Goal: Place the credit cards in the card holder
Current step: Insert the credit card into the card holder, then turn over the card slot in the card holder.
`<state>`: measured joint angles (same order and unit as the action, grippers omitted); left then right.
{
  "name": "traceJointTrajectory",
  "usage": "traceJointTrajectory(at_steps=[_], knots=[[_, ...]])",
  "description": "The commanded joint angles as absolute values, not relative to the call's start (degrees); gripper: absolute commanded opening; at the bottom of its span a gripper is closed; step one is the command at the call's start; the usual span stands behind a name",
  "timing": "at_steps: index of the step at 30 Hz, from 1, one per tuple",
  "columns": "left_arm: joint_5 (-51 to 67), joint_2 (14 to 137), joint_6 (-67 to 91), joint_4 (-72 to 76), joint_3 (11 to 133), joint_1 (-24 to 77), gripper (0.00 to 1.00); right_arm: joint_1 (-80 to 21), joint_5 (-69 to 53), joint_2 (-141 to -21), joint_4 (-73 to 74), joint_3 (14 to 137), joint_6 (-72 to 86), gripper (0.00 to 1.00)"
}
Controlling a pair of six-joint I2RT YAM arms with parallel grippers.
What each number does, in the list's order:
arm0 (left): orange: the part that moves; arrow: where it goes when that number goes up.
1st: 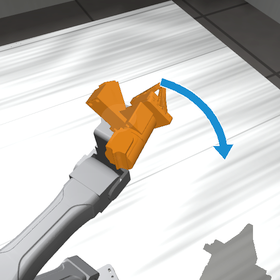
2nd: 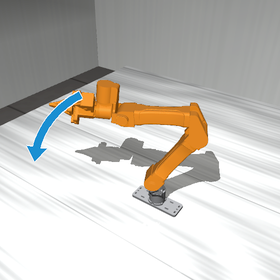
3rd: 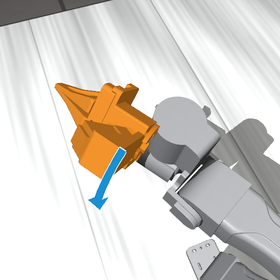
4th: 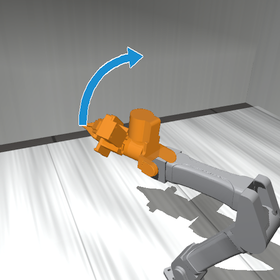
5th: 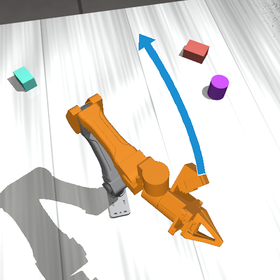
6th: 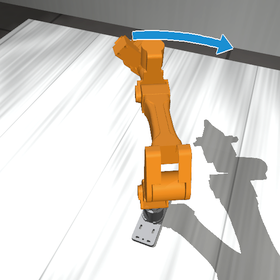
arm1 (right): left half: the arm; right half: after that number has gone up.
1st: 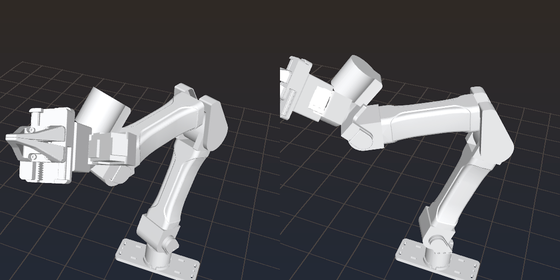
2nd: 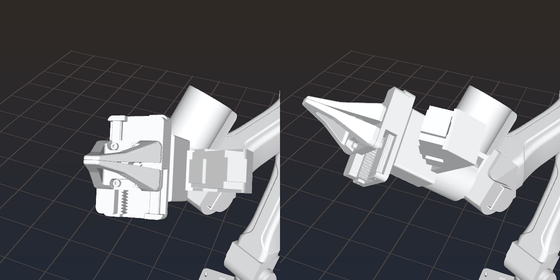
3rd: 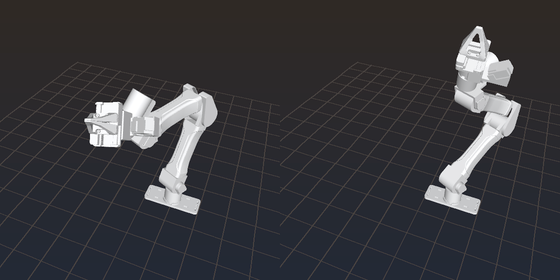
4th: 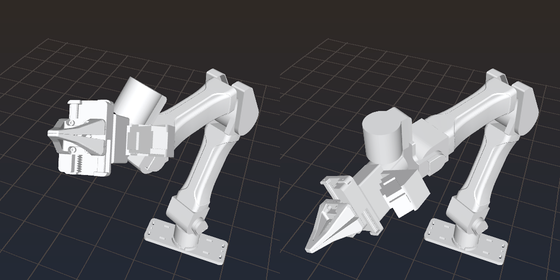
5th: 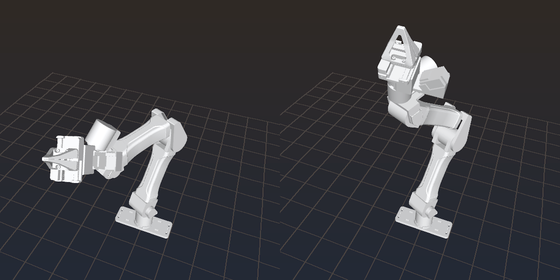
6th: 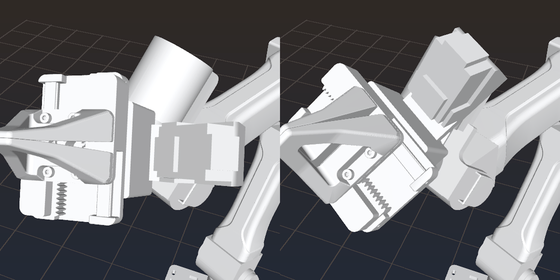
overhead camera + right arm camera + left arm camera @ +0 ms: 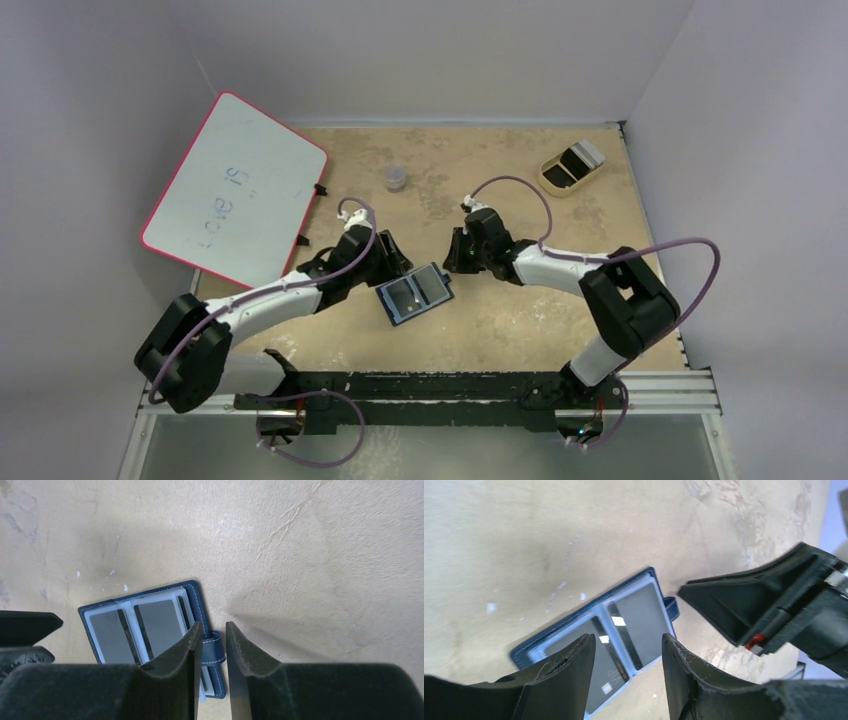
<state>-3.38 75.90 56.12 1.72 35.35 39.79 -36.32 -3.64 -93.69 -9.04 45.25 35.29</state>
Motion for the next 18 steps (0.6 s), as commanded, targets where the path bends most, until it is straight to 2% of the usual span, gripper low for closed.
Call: traceJointTrajectory(at_steps=[1,6,9,13,18], knots=[[-9.02,70.53,53.86,-7.09,36.34,38.41,0.51,-36.25,-1.61,-89.58,-5.72,47.17,33.17,0.27],[-6.5,66.84,55.87,-7.48,32.68,35.56,0.53,-38.89,-2.97,-87.38,-5.57,47.39,33.76,0.35],[-1.04,66.21,56.5,-6.5,30.75,30.03,0.47,-42.53,-1.47,-87.17,-4.26,49.1,34.5,0.42],[0.67,66.32,56.77,-8.44,30.12,27.15,0.44,-48.79,2.57,-89.14,-1.33,53.35,35.12,0.48],[7.21,65.4,57.73,-5.37,28.22,22.48,0.44,-53.93,7.45,-94.59,3.45,59.52,34.43,0.5]])
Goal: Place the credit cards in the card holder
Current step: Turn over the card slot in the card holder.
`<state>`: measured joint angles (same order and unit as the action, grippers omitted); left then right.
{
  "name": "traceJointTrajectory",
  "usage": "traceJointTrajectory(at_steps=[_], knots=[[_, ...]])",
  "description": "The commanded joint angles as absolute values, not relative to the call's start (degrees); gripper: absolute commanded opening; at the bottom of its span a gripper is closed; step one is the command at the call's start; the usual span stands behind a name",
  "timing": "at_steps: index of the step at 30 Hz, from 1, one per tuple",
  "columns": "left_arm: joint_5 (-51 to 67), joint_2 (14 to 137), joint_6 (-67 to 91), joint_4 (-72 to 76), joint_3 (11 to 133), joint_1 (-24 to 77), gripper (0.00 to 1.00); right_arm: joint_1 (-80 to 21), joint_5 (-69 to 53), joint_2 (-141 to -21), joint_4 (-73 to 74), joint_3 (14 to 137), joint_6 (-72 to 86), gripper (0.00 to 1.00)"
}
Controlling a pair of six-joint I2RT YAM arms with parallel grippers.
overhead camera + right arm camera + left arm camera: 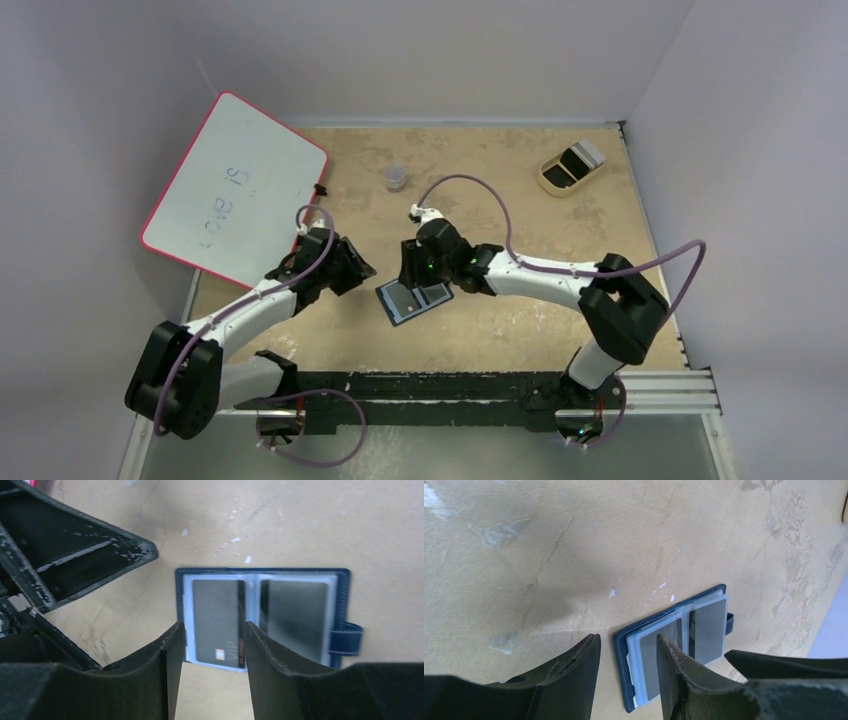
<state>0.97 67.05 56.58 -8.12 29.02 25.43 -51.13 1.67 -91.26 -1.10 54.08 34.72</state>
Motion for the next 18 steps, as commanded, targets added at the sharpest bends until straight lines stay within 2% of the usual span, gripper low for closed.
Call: traceJointTrajectory(at_steps=[1,13,18], knots=[[8.2,65.57,57.6,-5.29,28.44,21.97,0.44,-54.66,8.28,-95.58,4.14,60.54,34.24,0.5],[12.87,68.43,57.06,-2.15,27.34,20.22,0.44,-59.21,9.33,-104.32,9.19,68.05,31.67,0.57],[13.56,68.99,57.19,-0.49,26.75,20.26,0.44,-60.39,11.77,-106.94,11.63,70.08,30.98,0.64]])
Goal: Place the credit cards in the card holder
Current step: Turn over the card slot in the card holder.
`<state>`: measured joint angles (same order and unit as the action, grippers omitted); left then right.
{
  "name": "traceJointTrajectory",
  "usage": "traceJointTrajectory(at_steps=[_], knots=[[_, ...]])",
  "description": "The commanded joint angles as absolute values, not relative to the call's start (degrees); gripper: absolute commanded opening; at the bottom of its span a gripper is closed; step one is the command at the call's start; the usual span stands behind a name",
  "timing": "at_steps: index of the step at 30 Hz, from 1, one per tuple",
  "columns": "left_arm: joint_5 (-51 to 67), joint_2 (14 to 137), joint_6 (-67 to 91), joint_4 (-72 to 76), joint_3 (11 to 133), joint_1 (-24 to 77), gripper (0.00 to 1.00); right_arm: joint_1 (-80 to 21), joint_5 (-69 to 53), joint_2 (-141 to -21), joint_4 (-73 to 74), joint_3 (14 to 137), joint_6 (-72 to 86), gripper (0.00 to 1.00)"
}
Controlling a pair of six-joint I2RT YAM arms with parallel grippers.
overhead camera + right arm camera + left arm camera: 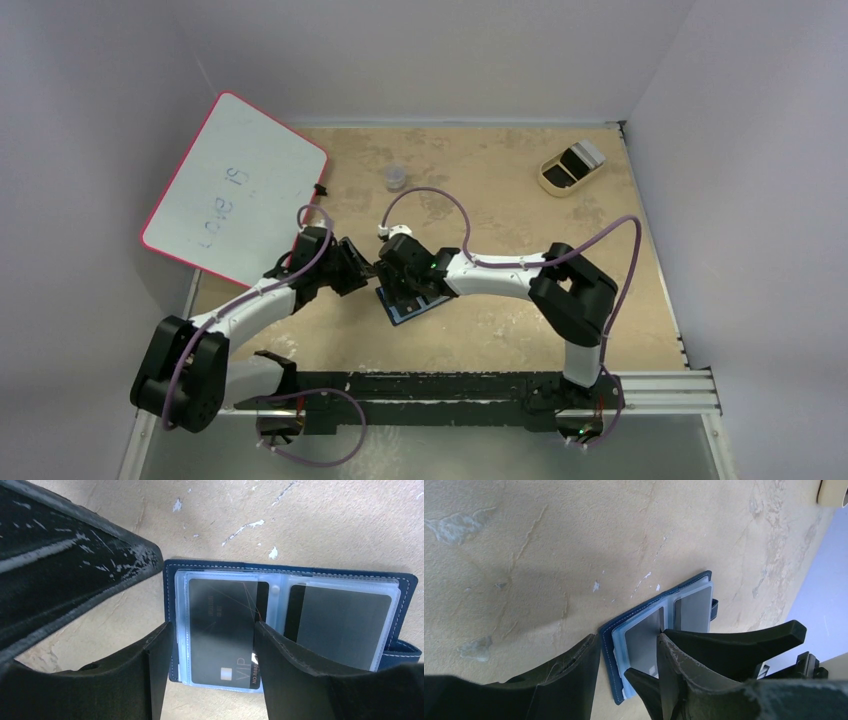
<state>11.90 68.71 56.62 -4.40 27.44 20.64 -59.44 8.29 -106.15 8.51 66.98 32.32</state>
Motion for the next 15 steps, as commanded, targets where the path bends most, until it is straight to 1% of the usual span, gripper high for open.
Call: traceJointTrajectory(at_steps=[1,7,13,15], knots=[[13.59,69.15,57.1,-0.33,26.67,20.23,0.44,-60.58,12.79,-107.34,12.31,70.44,30.94,0.64],[13.56,70.01,56.99,0.59,25.48,20.29,0.44,-61.38,17.18,-109.93,15.75,71.9,30.65,0.64],[12.96,69.72,56.77,0.11,24.94,20.23,0.44,-62.06,19.25,-112.51,16.06,71.78,30.16,0.63],[12.39,69.62,56.55,-0.35,25.11,20.24,0.44,-62.53,20.63,-112.45,16.7,72.07,30.68,0.61]])
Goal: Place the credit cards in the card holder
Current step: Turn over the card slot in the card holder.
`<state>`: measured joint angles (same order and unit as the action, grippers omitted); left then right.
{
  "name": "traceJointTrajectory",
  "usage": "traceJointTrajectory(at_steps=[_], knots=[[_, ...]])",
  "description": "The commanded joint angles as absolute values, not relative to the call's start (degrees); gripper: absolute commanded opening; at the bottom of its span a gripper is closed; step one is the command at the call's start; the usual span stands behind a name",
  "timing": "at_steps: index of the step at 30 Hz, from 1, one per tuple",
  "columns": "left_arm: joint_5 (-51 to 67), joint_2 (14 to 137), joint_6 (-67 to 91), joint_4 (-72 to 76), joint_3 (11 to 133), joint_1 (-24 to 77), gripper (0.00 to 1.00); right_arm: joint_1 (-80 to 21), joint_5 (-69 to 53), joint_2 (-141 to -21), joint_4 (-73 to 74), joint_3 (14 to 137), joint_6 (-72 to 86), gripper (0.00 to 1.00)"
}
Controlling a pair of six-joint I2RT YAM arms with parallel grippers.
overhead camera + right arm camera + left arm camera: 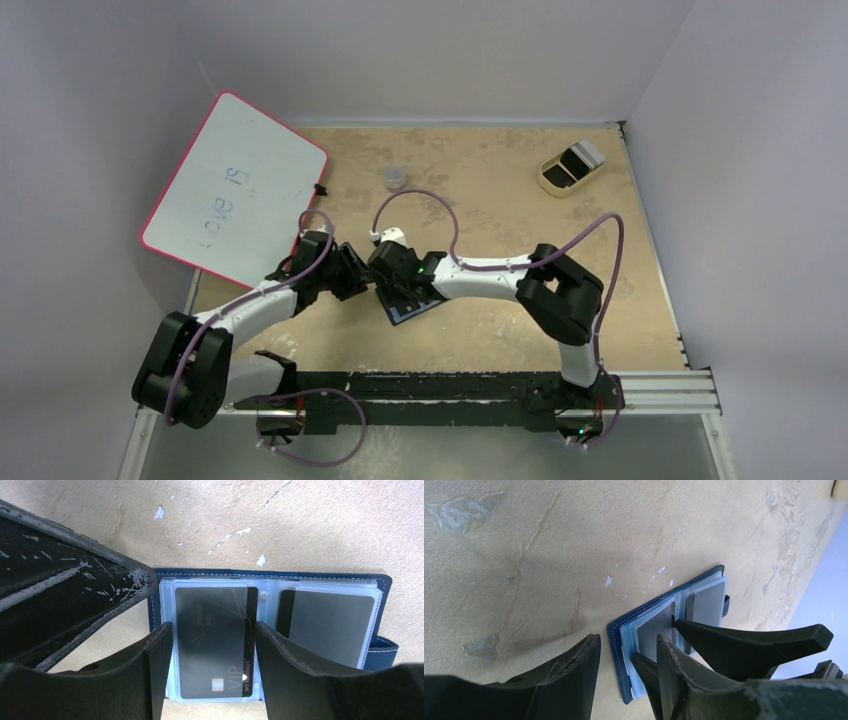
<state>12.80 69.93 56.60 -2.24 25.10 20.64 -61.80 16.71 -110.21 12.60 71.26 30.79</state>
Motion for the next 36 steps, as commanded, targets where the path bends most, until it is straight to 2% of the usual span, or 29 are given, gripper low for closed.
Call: traceJointTrajectory(at_steps=[1,5,13,23,30,36], knots=[[12.18,69.47,56.42,-0.59,25.25,20.25,0.44,-62.58,21.07,-112.12,16.92,72.03,31.08,0.6],[11.32,69.67,55.73,-1.53,25.7,20.22,0.44,-62.59,19.67,-109.86,16.59,70.75,32.13,0.53],[11.71,70.9,55.55,-0.09,25.15,20.25,0.44,-62.11,16.94,-105.86,10.64,66.43,34.43,0.5],[14.31,71.87,55.59,1.27,25.29,20.3,0.43,-54.79,4.9,-99.61,-3.03,56.26,36.29,0.47],[17.65,71.11,57.23,4.02,25.23,20.33,0.28,-50.78,-2.78,-97.56,-9.81,51.2,39.08,0.46],[25.12,72.54,63.7,16.81,21.93,20.44,0.13,-49.19,-6.6,-96.07,-13.17,49.24,39.68,0.47]])
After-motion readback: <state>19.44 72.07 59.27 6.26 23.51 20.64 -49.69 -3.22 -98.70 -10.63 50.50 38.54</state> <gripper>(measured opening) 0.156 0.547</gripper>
